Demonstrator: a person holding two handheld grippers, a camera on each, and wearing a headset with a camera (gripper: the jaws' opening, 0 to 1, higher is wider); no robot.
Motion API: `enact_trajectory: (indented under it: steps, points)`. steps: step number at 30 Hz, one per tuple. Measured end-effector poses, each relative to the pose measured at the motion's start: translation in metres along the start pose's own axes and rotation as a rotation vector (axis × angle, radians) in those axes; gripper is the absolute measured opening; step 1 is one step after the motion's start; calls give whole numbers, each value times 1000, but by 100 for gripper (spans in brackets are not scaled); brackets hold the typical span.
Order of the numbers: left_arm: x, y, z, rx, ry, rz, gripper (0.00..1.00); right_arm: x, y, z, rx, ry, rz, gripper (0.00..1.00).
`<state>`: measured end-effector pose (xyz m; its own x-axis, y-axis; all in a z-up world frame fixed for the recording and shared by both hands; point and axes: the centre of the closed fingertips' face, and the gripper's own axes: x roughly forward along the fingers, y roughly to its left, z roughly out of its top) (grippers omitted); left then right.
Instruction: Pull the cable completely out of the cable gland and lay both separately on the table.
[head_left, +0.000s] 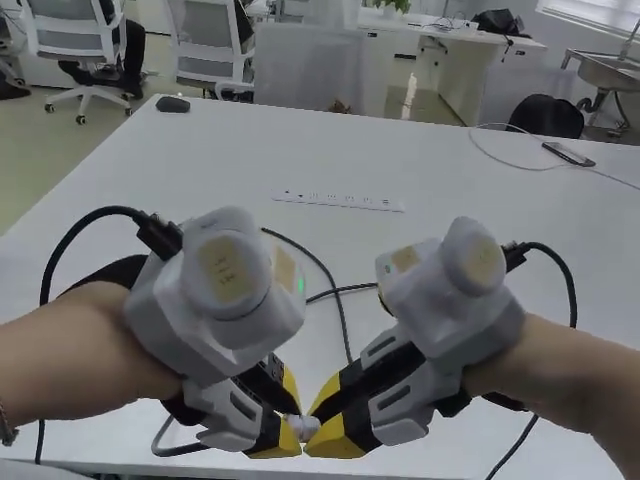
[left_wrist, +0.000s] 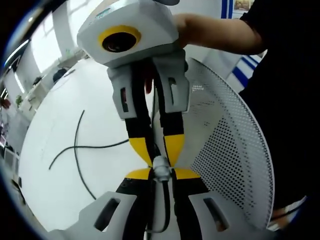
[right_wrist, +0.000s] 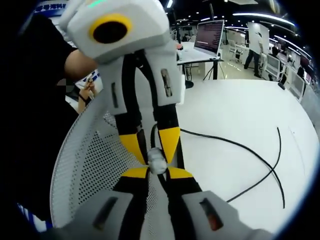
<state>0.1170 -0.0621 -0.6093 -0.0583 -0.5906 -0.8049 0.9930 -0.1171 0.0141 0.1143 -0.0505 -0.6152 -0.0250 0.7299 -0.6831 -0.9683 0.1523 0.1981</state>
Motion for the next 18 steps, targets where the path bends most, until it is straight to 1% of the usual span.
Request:
enact_trajectory:
  steps: [2,3,4,6,7,8,9,10,12,13,14,15,16,18]
  points:
    - [2,0,-2,-9,-4,-2,16,2,-1,-1,8,-6,-9,13]
    - [2,4,-3,-1,-6,25,17,2,-5,-1,12,-17,-40,13]
    - [3,4,-3,-11,-10,30,17,1,-5,-1,15,-16,-38,13]
    - [3,5,-2,-22,-34,42,17,0,-6,-2,20,-17,-45,12]
    - [3,7,-2,-23,-46,54,17,-1,-7,-1,21,-20,-51,12]
    - [3,7,-1,-25,-50,57,17,-2,-8,-1,26,-22,-61,12]
    - [2,10,-1,-33,-56,64,18,-3,-9,-2,32,-24,-66,12]
    - [2,14,-1,-73,-67,88,19,-5,-12,-1,41,-35,-77,12]
    - [2,20,-3,-50,-59,119,22,-6,-14,3,71,-63,-84,12]
    - [1,25,-10,-49,-28,157,24,-7,-15,6,81,-81,-86,12]
    - [1,28,-12,-37,-13,179,25,-8,-16,7,86,-93,-89,12]
    - [2,29,-13,-21,-10,194,26,-8,-17,8,90,-94,-89,12]
    - [3,28,-9,-3,-30,203,25,-8,-18,8,92,-89,-96,12]
    - [4,25,-10,-13,-37,192,20,-8,-20,8,96,-85,-101,12]
